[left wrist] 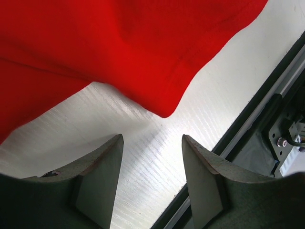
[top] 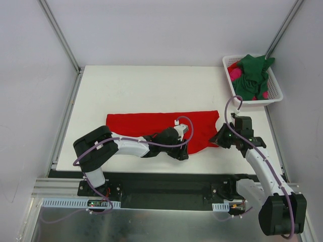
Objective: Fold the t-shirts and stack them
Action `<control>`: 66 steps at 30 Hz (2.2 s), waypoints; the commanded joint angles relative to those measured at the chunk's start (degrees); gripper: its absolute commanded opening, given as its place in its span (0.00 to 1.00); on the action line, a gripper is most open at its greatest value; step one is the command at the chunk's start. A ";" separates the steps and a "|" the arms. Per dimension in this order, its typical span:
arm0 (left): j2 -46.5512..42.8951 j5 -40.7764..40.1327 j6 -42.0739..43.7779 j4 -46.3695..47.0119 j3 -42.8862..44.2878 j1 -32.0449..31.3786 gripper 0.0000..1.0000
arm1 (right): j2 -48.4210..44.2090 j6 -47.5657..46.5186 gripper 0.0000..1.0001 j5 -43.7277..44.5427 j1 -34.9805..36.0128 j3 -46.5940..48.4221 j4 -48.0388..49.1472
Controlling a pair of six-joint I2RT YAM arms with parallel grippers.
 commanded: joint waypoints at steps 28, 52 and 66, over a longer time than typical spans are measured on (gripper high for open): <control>1.28 -5.78 6.93 -4.50 4.10 -0.88 0.54 | 21.99 0.96 0.01 -4.77 0.17 17.01 12.91; 13.33 -5.77 -10.91 18.89 -0.11 -1.59 0.57 | 20.67 1.31 0.01 -4.51 0.44 15.87 12.82; 14.29 -22.39 -10.12 6.50 3.31 -2.20 0.58 | 20.67 1.31 0.01 -4.86 0.35 15.87 12.73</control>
